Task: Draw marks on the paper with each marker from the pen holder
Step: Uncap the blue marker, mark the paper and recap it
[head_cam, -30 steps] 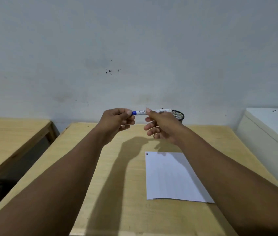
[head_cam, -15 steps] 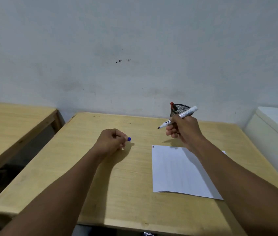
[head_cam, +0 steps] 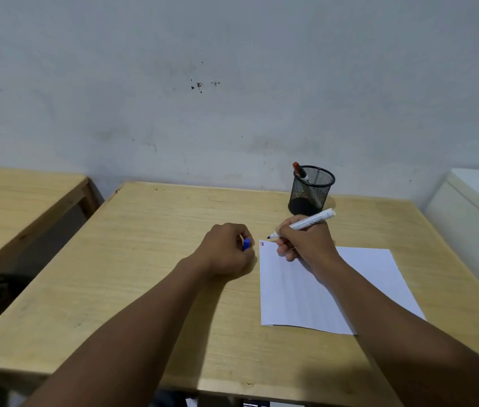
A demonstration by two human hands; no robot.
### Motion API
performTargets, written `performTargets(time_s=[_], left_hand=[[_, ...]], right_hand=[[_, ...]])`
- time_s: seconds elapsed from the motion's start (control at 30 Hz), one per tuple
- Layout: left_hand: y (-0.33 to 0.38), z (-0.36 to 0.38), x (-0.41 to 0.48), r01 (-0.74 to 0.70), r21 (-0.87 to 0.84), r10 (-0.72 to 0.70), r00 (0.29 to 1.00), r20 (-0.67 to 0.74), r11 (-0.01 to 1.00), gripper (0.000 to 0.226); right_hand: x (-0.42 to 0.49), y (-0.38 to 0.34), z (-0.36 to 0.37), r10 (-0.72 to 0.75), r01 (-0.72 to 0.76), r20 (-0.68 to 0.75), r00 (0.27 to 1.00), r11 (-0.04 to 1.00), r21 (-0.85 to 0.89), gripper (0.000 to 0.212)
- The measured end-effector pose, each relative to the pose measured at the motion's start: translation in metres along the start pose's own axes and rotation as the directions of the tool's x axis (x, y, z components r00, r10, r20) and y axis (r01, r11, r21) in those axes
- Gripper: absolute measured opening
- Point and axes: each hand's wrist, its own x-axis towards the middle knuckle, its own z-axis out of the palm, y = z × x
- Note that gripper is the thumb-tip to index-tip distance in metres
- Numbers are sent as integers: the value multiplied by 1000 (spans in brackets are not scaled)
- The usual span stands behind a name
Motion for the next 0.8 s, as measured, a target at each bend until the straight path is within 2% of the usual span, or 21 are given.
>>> performTargets(time_s=[0.1,0.2,0.27,0.47,0.67,0.73,0.8], left_hand=[[5,-2,0,61,-23,-59,996,64,998,33],[10,-2,3,60,70,-68,990,125,996,54],[13,-1,3,44,122,-60,990,131,992,60],[15,-1,5,63,138,-84,985,149,988,64],[13,1,7,80,129,-97,987,131,988,65],[11,-1,9,95,87,-106,985,136,992,57],[7,-6,11,105,6,-105,986,132,994,37]], right_hand=[[2,3,2,-5,5,-2,1000,999,-38,6],[3,7,2,-28,28,-6,1000,997,-70,15],[3,9,3,-40,40,-4,999,994,-98,14],[4,11,4,-61,58,-8,998,983,-173,12],[6,10,2,-35,37,16,999,988,-149,16],[6,8,0,-26,26,3,1000,997,-68,14],[5,3,-3,-4,4,-25,1000,1000,26,11]])
